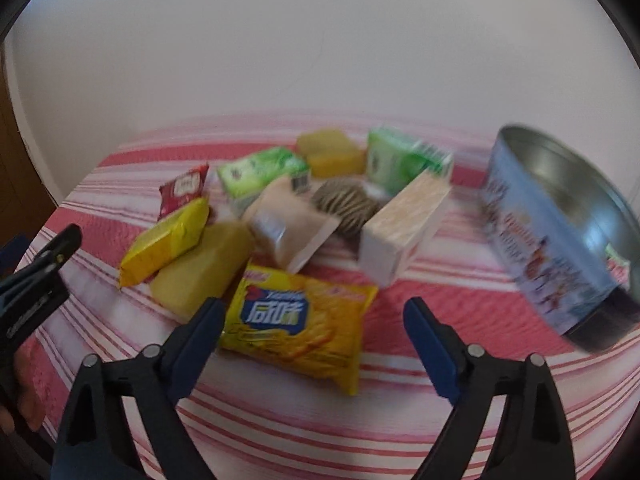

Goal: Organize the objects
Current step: 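Move both grippers back toward the snack pile, then grasp the yellow XianWei cracker pack with the right gripper while the left grasps the yellow wafer pack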

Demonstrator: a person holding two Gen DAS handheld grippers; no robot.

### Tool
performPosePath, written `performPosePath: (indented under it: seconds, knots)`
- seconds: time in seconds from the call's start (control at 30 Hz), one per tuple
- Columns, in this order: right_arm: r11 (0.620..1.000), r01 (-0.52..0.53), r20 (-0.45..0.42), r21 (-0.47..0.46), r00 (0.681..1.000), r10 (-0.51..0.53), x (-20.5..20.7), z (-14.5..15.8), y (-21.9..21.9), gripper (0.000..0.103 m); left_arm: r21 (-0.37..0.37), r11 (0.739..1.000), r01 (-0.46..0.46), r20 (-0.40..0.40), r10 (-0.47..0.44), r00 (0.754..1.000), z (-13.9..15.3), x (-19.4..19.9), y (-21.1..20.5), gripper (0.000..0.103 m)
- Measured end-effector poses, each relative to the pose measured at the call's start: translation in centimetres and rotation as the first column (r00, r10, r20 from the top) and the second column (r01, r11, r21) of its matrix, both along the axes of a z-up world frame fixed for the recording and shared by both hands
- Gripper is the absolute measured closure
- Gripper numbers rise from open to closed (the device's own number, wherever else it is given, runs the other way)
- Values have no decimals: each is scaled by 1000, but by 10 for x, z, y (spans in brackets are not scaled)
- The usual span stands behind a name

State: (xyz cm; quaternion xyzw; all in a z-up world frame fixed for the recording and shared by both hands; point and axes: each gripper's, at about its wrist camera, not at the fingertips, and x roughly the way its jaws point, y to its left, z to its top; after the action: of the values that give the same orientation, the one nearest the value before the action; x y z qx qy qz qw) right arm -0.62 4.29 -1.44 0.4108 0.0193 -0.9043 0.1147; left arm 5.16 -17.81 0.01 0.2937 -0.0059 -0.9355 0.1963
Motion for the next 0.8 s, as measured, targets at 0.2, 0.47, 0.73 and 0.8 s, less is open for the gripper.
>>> performPosePath:
  seconds: [0.2,0.47,0.73,0.8]
  knots:
    - [1000,-9,58,2,998,9,-7,-9,-10,20,14,999,50,28,-50,998,-3,-3,-1,9]
    - [999,-44,50,16,998,44,-14,-12,-12,31,52,991,125,71,-129,989,-5,-12,14,9]
    - [995,-101,-64,1,993,101,9,2,17,31,176,974,144,61,-157,986,1,-30,35,9]
    - [995,-101,-119,11,988,102,16,7,23,31,214,967,134,67,-152,986,-1,-39,40,9]
